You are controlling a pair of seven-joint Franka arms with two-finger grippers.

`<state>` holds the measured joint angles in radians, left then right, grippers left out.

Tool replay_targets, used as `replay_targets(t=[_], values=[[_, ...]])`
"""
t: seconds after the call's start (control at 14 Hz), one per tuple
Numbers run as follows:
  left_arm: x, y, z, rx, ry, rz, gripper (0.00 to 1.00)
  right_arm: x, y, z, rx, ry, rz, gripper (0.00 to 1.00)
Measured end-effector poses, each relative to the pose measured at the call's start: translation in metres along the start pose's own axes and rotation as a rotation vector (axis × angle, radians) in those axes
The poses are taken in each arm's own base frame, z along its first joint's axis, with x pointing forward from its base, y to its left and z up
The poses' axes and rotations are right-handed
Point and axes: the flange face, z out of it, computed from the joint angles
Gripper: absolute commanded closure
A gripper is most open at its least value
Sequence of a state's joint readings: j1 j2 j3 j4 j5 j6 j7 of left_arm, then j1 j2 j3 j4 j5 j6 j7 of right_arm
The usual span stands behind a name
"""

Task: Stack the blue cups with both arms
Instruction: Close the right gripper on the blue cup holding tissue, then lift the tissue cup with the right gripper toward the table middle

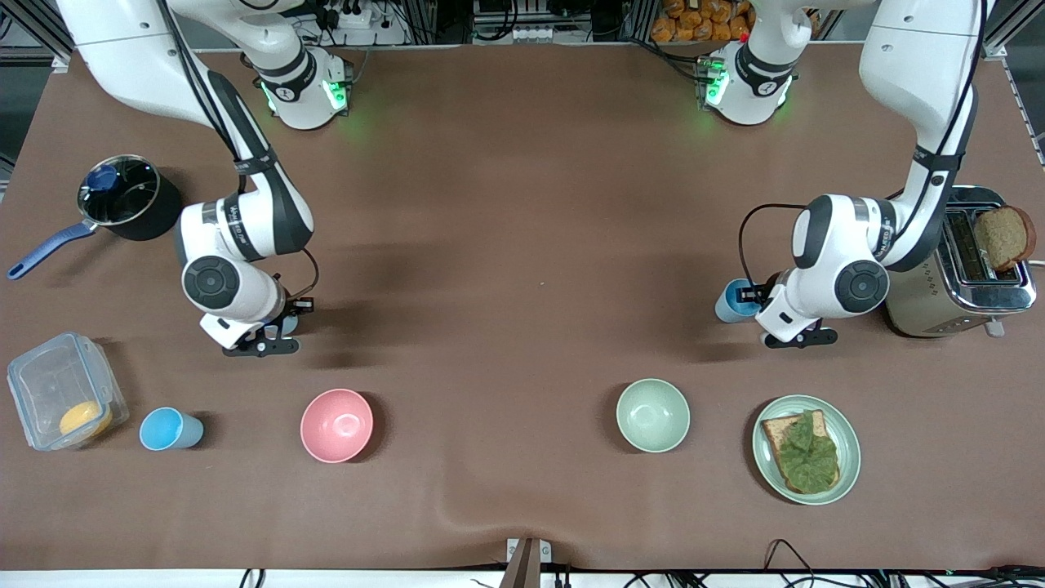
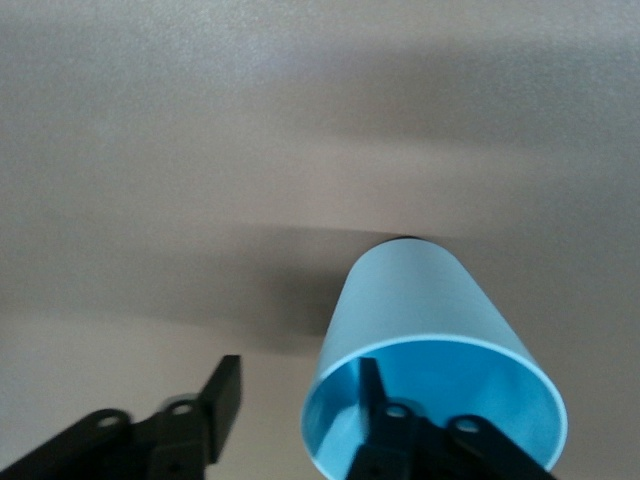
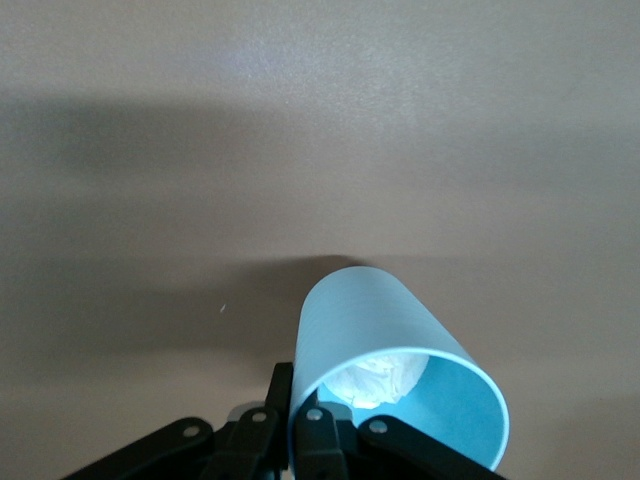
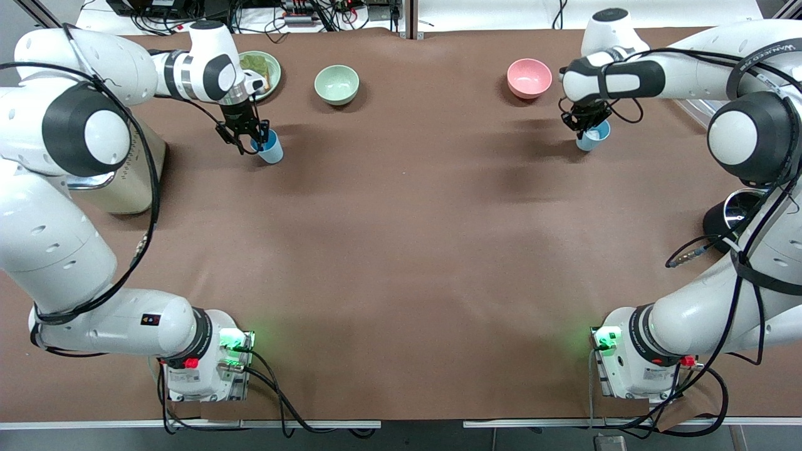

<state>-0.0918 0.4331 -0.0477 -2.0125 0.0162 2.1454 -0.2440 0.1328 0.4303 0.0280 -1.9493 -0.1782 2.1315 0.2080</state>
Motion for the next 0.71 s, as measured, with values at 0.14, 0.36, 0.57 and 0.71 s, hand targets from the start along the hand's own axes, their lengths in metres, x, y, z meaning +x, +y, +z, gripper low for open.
replay_targets(t=[0.14,0.36,0.57,0.71], values=[[0.000,0.002,0.000,0.000,0.001,-0.033,1.00,0.004,-0.010,-0.030,-0.018,-0.026,0.016,1.00],[-0.001,0.005,-0.003,0.000,0.005,-0.033,1.00,-0.001,-0.073,-0.084,-0.014,-0.039,0.085,1.00],[-0.001,0.006,-0.003,0.000,0.006,-0.033,1.00,-0.026,-0.172,-0.114,0.098,-0.053,0.167,1.00],[0.000,0.006,-0.005,-0.001,0.011,-0.034,1.00,-0.037,-0.220,-0.121,0.204,-0.102,0.225,1.00]])
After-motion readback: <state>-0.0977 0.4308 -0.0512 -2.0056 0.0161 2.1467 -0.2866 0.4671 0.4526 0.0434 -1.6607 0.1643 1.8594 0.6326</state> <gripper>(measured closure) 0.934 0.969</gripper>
